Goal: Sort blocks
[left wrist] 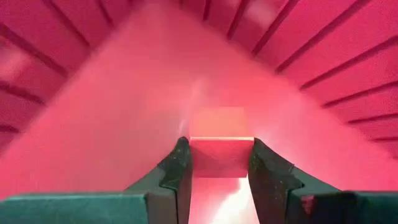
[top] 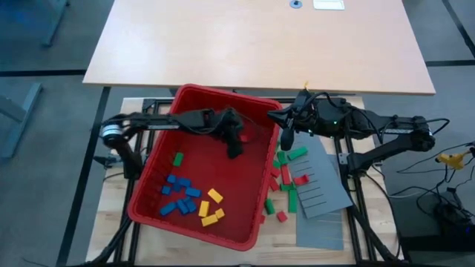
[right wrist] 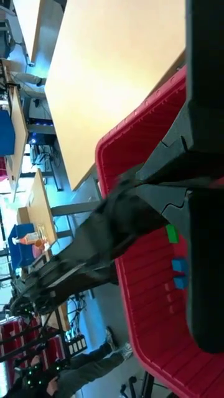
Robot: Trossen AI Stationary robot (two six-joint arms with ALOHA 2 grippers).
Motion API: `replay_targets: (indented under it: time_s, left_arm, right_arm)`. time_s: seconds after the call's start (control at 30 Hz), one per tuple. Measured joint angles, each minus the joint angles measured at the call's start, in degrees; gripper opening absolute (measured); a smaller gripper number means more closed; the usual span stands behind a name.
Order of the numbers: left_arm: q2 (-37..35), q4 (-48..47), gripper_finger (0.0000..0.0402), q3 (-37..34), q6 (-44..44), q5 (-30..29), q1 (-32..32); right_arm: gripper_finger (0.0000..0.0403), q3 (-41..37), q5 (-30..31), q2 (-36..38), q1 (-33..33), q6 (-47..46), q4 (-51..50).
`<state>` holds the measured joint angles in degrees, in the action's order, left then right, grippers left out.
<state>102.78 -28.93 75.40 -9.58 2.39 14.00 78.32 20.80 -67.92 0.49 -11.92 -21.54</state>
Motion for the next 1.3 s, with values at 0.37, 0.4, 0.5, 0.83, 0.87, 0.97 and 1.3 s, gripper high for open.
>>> replay_targets:
  time_s: [0.37,0.4,0.5,0.83,0.87,0.97,1.3]
  left_arm:
    - [-14.1,-0.2,0.0105,0.3,0.5,3.4,-2.3]
    - [-14.8,-0.2,0.0105,0.3,0.5,3.6,-2.8]
    - [-15.9,1.5,0.0105,0.3,0.5,4.6,-4.6]
    - [-13.7,7.2,0.0105,6.8,1.0,5.6,-11.8]
    - [-13.1,7.2,0.0105,8.0,1.6,5.6,-12.2]
    - [-10.8,7.1,0.0105,11.8,3.1,5.5,-13.1]
    - [0.0,7.0,0.0105,23.0,6.3,9.6,-13.6]
  right_arm:
    - [0.0,0.0,0.2,0.6,0.0,1.6,1.1]
    - [0.0,0.0,0.2,0.7,0.0,2.6,1.9]
    - [0.0,0.0,0.2,1.4,0.0,4.6,4.5]
    - [0.0,0.0,0.9,3.4,-0.2,7.7,7.3]
    - [0.0,0.0,1.2,3.5,-0.2,7.7,7.3]
    - [0.0,0.0,1.8,4.1,-0.2,7.5,7.3]
    - [0.0,0.0,1.8,6.1,-0.2,7.5,7.3]
